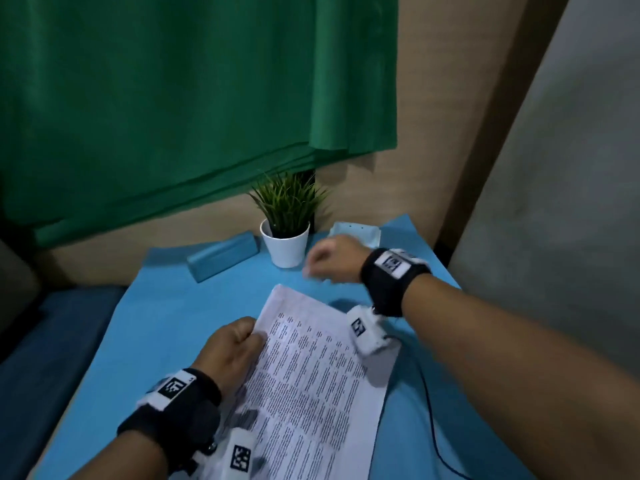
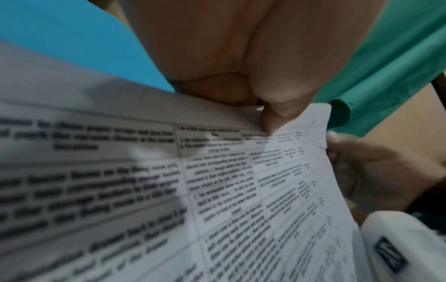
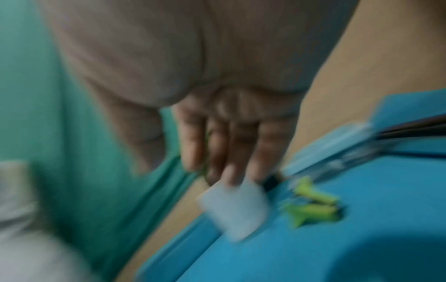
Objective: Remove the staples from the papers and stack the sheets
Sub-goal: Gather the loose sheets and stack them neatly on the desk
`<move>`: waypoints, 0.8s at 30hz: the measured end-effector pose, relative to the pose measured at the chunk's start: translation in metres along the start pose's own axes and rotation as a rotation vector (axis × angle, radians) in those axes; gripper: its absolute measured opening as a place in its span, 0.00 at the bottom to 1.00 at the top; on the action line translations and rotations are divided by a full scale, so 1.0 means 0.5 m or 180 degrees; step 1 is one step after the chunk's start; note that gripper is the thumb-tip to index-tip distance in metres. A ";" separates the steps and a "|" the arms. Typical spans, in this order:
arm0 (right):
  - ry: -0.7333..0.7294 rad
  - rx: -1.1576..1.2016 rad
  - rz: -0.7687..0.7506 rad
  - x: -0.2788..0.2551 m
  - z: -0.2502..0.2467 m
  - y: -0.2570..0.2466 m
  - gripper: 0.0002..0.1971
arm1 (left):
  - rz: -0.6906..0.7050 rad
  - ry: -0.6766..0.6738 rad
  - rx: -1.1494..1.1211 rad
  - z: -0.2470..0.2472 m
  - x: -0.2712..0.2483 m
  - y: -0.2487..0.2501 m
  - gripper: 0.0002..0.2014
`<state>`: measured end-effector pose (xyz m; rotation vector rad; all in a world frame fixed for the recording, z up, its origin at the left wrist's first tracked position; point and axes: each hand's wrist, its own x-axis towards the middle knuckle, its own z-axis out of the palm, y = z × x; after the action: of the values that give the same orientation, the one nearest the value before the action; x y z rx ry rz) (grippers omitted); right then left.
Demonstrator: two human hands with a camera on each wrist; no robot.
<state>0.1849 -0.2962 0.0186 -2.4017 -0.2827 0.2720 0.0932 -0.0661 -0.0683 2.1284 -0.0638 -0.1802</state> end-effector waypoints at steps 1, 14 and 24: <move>0.0661 -0.0132 0.0333 0.021 -0.024 0.040 0.05 | 0.0004 0.0108 -0.0044 0.001 0.002 -0.002 0.14; 0.0665 -0.0765 0.2354 0.027 -0.046 0.253 0.15 | -0.0002 0.0121 -0.0292 -0.003 0.001 0.018 0.15; 0.1838 0.3457 0.0470 -0.085 -0.132 0.036 0.22 | -0.0043 0.0356 -0.0372 -0.027 -0.028 0.056 0.12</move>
<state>0.1646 -0.3618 0.0601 -1.3273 0.2652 -0.1854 0.0819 -0.0683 -0.0363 2.0188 0.0261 -0.0709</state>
